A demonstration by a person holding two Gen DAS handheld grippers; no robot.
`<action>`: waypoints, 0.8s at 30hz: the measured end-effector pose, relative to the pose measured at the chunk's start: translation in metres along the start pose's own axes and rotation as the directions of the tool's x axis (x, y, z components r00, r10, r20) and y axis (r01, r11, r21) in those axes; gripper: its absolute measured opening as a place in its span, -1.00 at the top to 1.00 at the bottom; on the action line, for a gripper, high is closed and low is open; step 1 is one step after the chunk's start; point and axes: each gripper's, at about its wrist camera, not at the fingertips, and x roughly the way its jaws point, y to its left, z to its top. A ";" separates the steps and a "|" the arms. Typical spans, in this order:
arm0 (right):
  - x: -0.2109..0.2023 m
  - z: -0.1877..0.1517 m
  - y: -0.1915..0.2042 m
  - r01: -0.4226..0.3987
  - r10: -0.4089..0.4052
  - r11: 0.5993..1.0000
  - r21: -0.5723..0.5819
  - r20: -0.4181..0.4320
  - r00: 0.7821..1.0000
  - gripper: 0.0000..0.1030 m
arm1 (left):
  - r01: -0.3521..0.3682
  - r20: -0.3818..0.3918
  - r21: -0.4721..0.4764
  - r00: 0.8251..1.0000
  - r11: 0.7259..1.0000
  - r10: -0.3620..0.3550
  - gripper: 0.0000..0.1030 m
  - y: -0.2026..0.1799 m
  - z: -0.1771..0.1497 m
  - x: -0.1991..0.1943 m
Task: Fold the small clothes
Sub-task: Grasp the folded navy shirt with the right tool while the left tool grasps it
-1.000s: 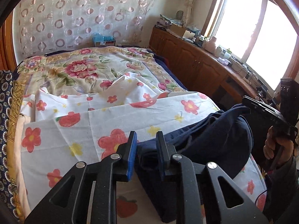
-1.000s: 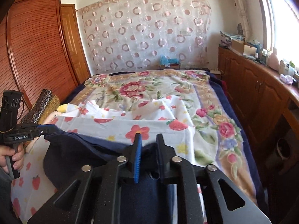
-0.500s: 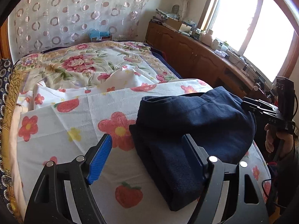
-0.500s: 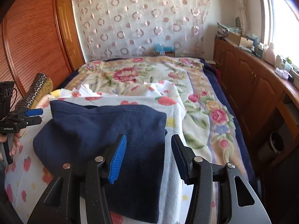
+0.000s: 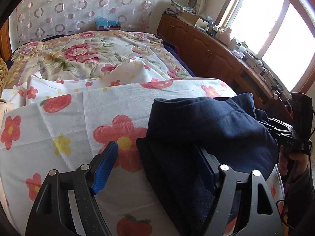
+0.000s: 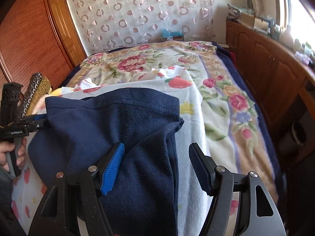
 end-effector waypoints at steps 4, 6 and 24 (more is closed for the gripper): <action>0.009 0.001 -0.008 -0.052 0.052 0.998 0.025 -0.024 0.998 -0.31 | 0.049 -0.005 0.007 0.999 0.999 -0.049 -0.09 -0.005 -0.001 0.001; 0.010 0.004 -0.008 -0.065 0.066 0.998 0.015 -0.022 0.998 -0.20 | 0.048 0.000 0.015 0.999 0.999 -0.048 0.02 -0.007 -0.001 0.001; -0.047 0.011 0.032 -0.098 0.123 0.986 -0.133 0.194 0.973 0.67 | 0.109 0.257 0.076 0.958 0.991 -0.125 0.78 -0.026 -0.008 -0.116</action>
